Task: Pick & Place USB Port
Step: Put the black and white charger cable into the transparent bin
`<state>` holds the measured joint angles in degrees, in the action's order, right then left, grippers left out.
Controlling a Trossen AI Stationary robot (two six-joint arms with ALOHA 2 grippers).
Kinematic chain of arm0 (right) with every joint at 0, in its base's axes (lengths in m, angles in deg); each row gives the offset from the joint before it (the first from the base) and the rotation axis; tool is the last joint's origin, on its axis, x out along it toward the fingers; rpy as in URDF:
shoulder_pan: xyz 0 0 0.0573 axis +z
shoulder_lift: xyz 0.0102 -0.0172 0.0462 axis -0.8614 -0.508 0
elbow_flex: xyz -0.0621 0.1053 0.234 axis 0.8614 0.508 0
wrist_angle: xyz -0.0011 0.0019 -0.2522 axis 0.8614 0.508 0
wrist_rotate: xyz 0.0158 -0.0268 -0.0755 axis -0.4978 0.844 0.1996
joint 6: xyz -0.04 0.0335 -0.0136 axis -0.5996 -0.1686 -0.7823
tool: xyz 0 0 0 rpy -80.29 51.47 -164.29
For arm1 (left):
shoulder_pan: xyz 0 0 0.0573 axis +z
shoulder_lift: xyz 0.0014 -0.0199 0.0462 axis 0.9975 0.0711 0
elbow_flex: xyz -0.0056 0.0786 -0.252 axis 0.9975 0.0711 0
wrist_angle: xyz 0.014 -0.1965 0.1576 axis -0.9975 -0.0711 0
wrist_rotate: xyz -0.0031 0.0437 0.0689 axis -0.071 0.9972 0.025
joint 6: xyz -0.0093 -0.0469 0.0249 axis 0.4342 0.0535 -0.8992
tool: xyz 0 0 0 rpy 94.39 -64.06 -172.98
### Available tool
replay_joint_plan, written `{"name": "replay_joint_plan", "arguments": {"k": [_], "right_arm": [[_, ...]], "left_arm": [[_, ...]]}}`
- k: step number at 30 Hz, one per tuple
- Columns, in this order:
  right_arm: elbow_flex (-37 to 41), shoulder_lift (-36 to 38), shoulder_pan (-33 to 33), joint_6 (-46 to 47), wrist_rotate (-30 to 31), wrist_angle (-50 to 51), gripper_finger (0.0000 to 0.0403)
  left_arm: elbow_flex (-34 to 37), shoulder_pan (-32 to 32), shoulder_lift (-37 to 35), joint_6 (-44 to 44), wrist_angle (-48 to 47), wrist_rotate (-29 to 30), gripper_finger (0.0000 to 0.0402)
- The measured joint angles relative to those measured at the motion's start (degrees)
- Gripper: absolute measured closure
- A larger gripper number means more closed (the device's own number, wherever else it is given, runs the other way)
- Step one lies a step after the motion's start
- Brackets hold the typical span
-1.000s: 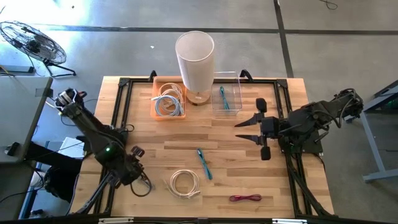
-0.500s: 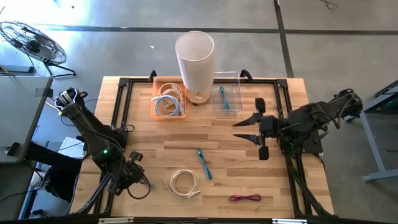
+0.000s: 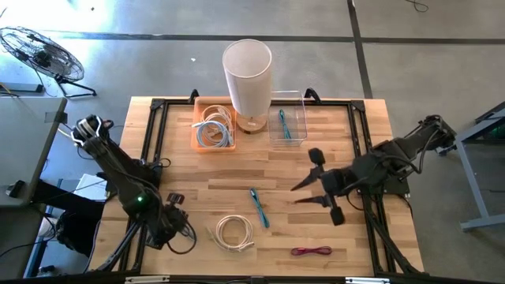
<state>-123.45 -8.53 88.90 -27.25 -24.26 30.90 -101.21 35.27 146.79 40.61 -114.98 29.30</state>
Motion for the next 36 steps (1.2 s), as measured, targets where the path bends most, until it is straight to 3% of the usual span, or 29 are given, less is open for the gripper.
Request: {"name": "replay_joint_plan", "arguments": {"k": [9,28,31,34,36], "right_arm": [[0.0,0.0,5.1,1.6,-1.1,0.2,0.0274],[0.0,0.0,6.3,1.4,0.8,0.2,0.0274],[0.0,0.0,6.3,1.4,0.8,0.2,0.0274],[0.0,0.0,6.3,1.4,0.8,0.2,0.0274],[0.0,0.0,6.3,1.4,0.8,0.2,0.0274]], "left_arm": [[0.0,0.0,8.3,-18.0,0.2,0.0,0.0273],[0.0,0.0,21.9,-17.7,0.8,-2.4,0.0274],[-0.3,0.1,23.8,-17.5,0.6,-4.1,0.03],[-0.4,0.1,25.0,-17.0,0.7,-6.3,0.0368],[-0.3,0.1,25.1,-13.8,0.8,-6.6,0.0383]]}}
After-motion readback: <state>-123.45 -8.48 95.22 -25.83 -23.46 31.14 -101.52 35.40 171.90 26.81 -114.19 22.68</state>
